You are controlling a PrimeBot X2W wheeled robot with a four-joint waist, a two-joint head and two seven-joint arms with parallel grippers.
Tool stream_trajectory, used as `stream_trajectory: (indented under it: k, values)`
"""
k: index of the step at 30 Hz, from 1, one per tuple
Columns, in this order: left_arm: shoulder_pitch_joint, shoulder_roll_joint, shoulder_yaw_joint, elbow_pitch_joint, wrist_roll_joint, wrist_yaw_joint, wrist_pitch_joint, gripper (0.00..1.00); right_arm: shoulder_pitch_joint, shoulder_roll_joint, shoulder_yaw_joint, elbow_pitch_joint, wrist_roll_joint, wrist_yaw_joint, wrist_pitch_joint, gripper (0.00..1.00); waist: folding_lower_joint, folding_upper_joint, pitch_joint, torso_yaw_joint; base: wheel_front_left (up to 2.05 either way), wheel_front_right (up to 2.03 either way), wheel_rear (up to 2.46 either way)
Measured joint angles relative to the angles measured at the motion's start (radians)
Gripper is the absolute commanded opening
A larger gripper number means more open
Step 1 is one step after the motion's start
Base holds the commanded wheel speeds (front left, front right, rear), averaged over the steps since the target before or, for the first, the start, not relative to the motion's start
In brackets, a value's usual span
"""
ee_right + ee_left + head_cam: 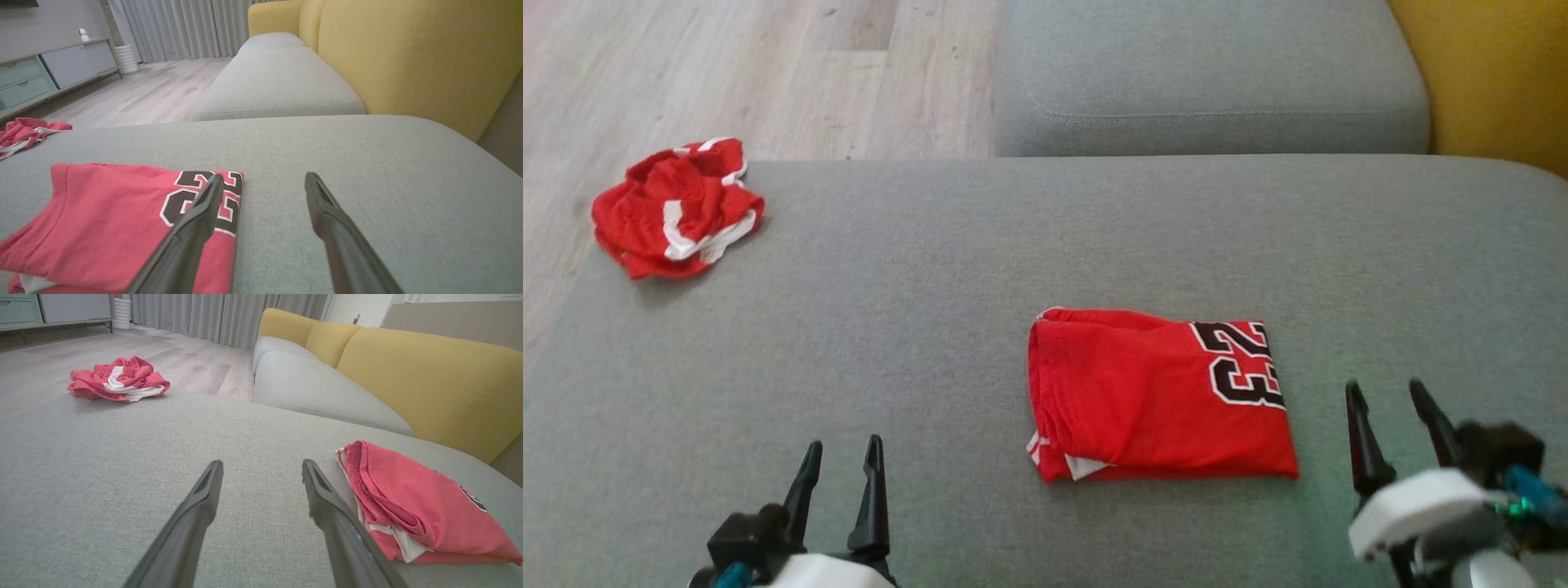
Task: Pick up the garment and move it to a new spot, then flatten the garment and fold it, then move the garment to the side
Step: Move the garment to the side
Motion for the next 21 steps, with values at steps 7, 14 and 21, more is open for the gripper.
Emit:
stream_trajectory:
  k: [7,14,21]
  values:
    - [-0.034,0.000,0.004,-0.020,0.017,0.002,0.000,1.00,-0.120,0.000,-0.025,0.043,-0.052,0.000,0.119,1.00,0.0001,0.0000,0.016,0.045,0.00,0.00,0.00]
    - [-0.038,0.000,0.029,-0.032,0.017,0.011,0.000,1.00,-0.188,0.000,-0.064,0.182,-0.060,0.000,0.235,1.00,0.0000,0.0000,0.053,0.114,0.00,0.00,0.00]
    - [-0.039,-0.012,0.051,-0.039,0.029,0.009,0.000,1.00,-0.232,0.000,-0.086,0.300,-0.044,0.000,0.280,1.00,0.0002,0.0000,0.119,0.171,0.00,0.00,0.00]
